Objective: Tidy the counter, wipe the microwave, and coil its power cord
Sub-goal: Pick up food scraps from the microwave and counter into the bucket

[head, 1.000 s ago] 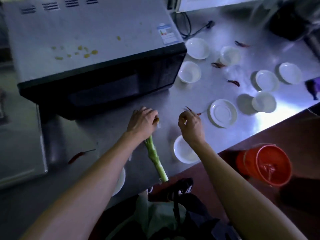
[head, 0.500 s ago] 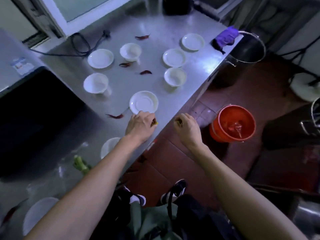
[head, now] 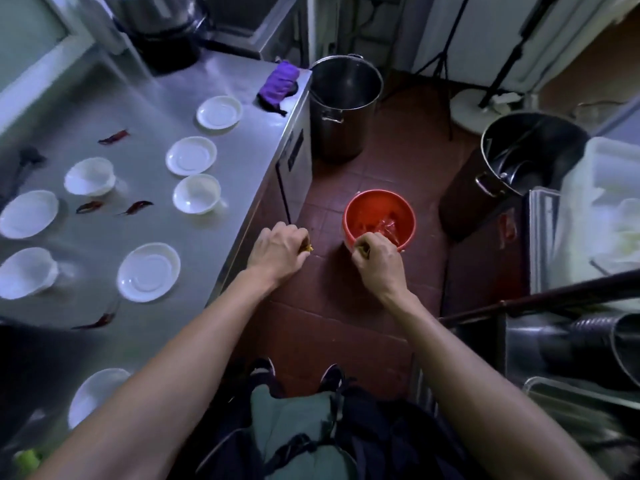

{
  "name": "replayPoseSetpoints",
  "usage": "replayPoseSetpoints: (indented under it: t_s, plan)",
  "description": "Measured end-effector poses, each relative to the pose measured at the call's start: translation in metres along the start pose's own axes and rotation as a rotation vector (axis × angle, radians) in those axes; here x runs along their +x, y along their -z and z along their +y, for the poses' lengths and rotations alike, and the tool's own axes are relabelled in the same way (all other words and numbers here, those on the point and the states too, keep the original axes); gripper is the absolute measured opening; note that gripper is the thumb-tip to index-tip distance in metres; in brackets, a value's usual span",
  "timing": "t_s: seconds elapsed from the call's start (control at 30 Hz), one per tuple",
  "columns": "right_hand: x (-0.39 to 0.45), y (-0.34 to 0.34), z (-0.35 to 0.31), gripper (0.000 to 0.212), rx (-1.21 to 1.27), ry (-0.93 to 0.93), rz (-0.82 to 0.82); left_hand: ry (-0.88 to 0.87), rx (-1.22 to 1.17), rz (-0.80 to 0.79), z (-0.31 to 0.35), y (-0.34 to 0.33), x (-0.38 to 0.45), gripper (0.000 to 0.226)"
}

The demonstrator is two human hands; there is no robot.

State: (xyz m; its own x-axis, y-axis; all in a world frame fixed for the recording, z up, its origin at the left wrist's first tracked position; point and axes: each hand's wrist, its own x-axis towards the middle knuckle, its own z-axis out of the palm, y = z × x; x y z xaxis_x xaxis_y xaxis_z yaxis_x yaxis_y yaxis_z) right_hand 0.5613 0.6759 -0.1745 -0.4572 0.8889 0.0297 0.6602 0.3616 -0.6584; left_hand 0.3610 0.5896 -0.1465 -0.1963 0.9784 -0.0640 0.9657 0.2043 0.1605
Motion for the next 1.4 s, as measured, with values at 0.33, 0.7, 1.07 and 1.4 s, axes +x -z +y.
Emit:
replayPoseSetpoints:
  t_s: [0.33, 0.7, 1.07, 1.4]
  plan:
    - [0.025, 0.036, 0.078, 0.007, -0.058, -0.238, 0.075, -0.214, -0.042, -0.069, 0.059, -0.031, 0.109, 0.017]
    - [0.151, 0.012, 0.120, 0.005, -0.165, -0.371, -0.045, -0.263, -0.134, -0.210, 0.033, -0.086, 0.264, 0.013]
    - [0.252, -0.011, 0.126, 0.012, -0.101, -0.513, -0.106, -0.245, -0.215, -0.350, 0.000, -0.102, 0.356, 0.014]
    - [0.276, -0.045, 0.190, 0.007, 0.036, -0.655, -0.178, -0.192, -0.176, -0.484, 0.005, -0.157, 0.385, 0.018]
